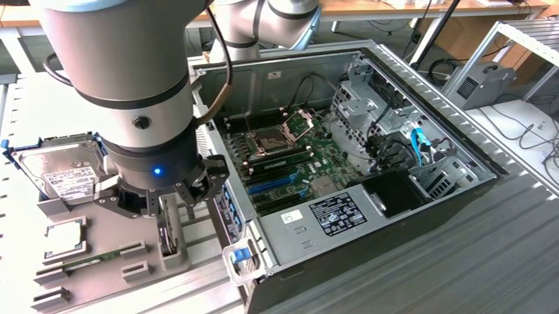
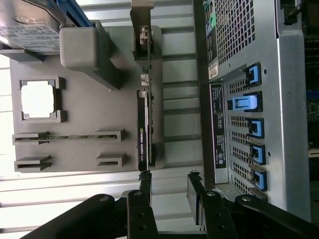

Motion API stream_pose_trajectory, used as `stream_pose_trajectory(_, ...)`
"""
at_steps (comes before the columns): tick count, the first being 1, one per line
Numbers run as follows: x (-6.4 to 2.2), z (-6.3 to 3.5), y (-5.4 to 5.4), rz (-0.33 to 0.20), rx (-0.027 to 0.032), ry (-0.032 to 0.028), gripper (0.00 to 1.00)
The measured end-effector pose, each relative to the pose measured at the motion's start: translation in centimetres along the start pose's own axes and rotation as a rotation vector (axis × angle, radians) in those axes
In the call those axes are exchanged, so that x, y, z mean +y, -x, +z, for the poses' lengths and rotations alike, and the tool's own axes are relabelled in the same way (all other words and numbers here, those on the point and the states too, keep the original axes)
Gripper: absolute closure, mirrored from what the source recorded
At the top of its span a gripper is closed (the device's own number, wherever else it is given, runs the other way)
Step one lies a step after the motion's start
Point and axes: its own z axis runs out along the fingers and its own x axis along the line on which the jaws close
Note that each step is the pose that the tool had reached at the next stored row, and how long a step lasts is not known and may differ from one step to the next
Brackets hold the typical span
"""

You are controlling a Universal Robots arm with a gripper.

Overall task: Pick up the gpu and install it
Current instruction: 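Pick up the gpu and move the gpu toward the slot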

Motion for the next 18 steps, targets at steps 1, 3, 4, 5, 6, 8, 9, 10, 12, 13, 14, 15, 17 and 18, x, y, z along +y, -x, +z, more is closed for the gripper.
stream_pose_trajectory(1,0.00,0.05,0.0,0.000,0.0000,0.0000,0.58)
stream_pose_trajectory(3,-0.01,0.16,-0.1,0.000,0.0001,-0.0001,0.58)
stream_pose_trajectory(4,-0.01,0.21,-0.1,0.000,0.0001,0.0000,0.58)
stream_pose_trajectory(5,-0.02,0.27,-0.1,0.000,0.0000,0.0000,0.58)
stream_pose_trajectory(6,-0.02,0.32,-0.2,0.000,0.0000,0.0000,0.58)
stream_pose_trajectory(8,-0.03,0.43,-0.2,0.000,0.0000,-0.0001,0.58)
stream_pose_trajectory(9,-0.03,0.49,-0.3,0.000,0.0000,-0.0001,0.58)
stream_pose_trajectory(10,-0.04,0.55,-0.3,0.000,0.0000,0.0000,0.58)
stream_pose_trajectory(12,-0.05,0.74,-0.4,0.000,0.0000,0.0000,0.58)
stream_pose_trajectory(13,-0.05,0.82,-0.4,0.000,0.0000,0.0000,0.58)
stream_pose_trajectory(14,-0.05,0.88,-0.4,0.000,0.0000,0.0000,0.58)
stream_pose_trajectory(15,-0.06,0.94,-0.5,0.000,0.0000,0.0000,0.58)
stream_pose_trajectory(17,-0.06,1.04,-0.5,0.000,0.0000,-0.0001,0.58)
stream_pose_trajectory(18,-0.06,1.10,-0.5,0.000,0.0001,-0.0001,0.58)
